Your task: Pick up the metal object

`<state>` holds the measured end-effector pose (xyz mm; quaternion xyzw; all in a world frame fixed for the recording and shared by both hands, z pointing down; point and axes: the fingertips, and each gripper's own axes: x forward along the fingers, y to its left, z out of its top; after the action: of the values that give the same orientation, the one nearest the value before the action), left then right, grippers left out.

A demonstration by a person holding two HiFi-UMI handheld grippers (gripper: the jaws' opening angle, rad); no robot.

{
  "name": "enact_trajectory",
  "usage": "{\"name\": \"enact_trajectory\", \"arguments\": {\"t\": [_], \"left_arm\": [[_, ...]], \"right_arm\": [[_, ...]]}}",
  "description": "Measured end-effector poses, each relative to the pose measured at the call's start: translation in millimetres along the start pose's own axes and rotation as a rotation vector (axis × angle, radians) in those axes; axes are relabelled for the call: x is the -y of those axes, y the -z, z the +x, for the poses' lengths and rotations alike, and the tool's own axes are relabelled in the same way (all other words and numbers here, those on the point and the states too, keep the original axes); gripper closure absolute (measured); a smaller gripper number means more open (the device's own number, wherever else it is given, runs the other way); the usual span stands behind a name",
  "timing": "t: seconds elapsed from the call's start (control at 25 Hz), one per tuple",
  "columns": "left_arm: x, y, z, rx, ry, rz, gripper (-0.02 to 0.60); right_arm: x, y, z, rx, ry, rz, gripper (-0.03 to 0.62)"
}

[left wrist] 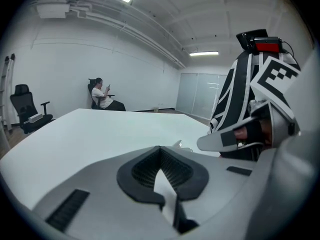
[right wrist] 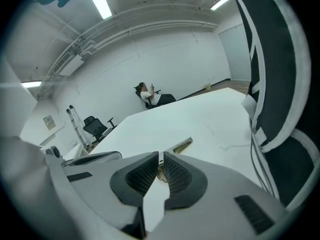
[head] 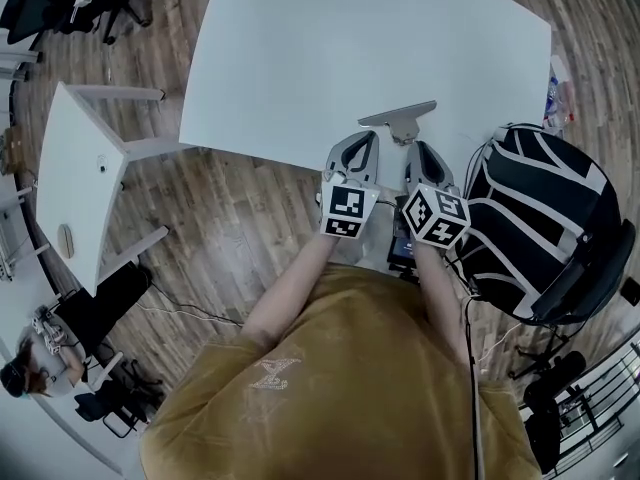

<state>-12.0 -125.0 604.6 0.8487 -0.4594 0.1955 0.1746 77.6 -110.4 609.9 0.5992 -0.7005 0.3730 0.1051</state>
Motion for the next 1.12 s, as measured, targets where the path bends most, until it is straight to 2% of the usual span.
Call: {"name": "enact_trajectory", "arguments": {"t": [0.28,0.6,1.12], "left_arm": [[-7.0,10.5,7.7,-0.026,0.020,-0.007,0.575],[-11.3,15.0,20.1,-0.057,0.052,-0.010,0.575],[-14.3,18.5,29.5,-0.074,0.080,-0.004,0.575]], "right_arm": [[1.3,10.9,17.9,-0.064,-0.038,0.205,0.536],[10.2,15.3,30.2,-0.074,-0.048,0.499,0.507],[6.9,11.1,44.8,-0.056,-0.096,0.841,0.505]]}}
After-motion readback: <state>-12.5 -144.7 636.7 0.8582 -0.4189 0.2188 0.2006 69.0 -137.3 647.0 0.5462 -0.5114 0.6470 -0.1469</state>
